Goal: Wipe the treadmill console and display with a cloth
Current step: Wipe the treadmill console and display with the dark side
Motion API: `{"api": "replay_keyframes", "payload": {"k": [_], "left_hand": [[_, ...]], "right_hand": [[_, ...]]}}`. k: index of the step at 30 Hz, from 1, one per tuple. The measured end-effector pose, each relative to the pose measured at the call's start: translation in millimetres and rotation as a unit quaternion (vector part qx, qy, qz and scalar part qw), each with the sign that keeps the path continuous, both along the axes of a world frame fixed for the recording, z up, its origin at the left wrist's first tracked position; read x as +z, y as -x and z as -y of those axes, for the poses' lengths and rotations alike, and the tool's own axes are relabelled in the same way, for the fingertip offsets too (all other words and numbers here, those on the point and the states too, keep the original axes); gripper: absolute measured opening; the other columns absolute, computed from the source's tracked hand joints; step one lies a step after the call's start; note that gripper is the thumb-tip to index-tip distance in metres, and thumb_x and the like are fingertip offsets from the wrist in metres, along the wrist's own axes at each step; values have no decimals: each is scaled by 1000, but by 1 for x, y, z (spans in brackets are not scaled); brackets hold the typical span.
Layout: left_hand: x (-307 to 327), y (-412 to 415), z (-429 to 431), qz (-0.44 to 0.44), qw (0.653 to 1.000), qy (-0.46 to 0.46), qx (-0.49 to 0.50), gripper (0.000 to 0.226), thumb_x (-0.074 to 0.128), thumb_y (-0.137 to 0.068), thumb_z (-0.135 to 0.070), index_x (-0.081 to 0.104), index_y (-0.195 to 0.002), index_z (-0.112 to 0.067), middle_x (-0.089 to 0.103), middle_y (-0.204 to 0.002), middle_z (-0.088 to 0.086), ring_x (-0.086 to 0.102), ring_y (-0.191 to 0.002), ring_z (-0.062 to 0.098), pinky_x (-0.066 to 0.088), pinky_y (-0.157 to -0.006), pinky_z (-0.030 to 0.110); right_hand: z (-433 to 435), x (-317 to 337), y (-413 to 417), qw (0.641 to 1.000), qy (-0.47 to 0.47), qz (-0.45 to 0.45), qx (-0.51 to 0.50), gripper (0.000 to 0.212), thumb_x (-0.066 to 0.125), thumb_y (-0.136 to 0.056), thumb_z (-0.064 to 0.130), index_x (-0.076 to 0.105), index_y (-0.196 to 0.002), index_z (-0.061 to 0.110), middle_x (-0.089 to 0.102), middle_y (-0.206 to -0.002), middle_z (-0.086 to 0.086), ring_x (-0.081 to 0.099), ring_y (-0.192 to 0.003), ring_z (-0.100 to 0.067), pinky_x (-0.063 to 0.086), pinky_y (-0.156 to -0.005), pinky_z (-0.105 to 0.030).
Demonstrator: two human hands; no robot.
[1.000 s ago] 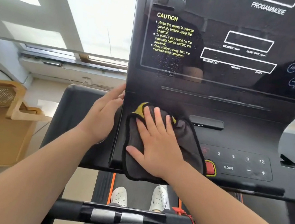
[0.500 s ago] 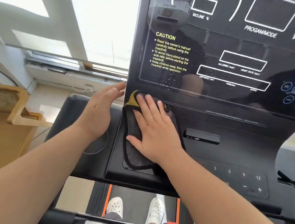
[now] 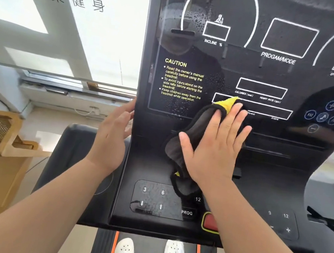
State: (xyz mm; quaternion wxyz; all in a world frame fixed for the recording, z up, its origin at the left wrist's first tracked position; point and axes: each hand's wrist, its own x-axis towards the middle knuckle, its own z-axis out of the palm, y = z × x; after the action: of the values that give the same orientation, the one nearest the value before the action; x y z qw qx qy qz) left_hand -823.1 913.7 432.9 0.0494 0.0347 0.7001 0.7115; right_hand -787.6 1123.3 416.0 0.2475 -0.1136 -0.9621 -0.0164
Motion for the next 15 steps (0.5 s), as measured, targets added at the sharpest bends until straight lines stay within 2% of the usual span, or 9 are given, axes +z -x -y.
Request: {"api": "replay_keyframes", "payload": {"k": [3, 5, 9, 12, 15], "left_hand": [[0, 0, 0, -5, 1000, -10, -2, 45, 26, -108, -25, 54, -143, -28, 65, -128, -28, 55, -121, -12, 47, -83, 3], [1, -1, 1, -9, 1000, -19, -5, 45, 28, -105, -29, 55, -141, -30, 64, -127, -30, 55, -122, -12, 47, -88, 8], [-2, -1, 2, -19, 1000, -20, -6, 52, 27, -100, -34, 52, -145, -29, 59, -141, -19, 51, -131, -5, 43, -103, 26], [-7, 1, 2, -26, 1000, -16, -3, 54, 25, -101, -34, 52, -146, -26, 58, -143, -15, 51, -133, 0, 45, -99, 25], [-9, 2, 3, -33, 999, -10, -7, 54, 23, -102, -36, 52, -146, -26, 58, -144, -12, 51, -134, 3, 46, -99, 31]], "right_hand": [[12, 17, 27, 1000, -1, -26, 13, 89, 39, -99, 67, 25, -156, 1, 4, -168, -31, 2, -157, -46, -2, -126, -59], [24, 23, 43, 999, -8, -40, 36, 85, 42, -100, 63, 29, -156, 1, 7, -168, -31, 4, -156, -48, -1, -126, -59], [45, 22, 56, 991, -27, -33, 124, 74, 44, -102, 57, 36, -155, 5, 6, -170, -25, 2, -158, -43, -5, -126, -55], [45, 13, 49, 979, -68, 3, 190, 72, 43, -102, 57, 34, -158, 12, 6, -173, -16, 1, -159, -35, -5, -127, -52], [32, -5, 29, 964, -93, 28, 246, 64, 46, -102, 53, 42, -153, 15, 11, -173, -11, 7, -159, -31, -3, -128, -49]]}}
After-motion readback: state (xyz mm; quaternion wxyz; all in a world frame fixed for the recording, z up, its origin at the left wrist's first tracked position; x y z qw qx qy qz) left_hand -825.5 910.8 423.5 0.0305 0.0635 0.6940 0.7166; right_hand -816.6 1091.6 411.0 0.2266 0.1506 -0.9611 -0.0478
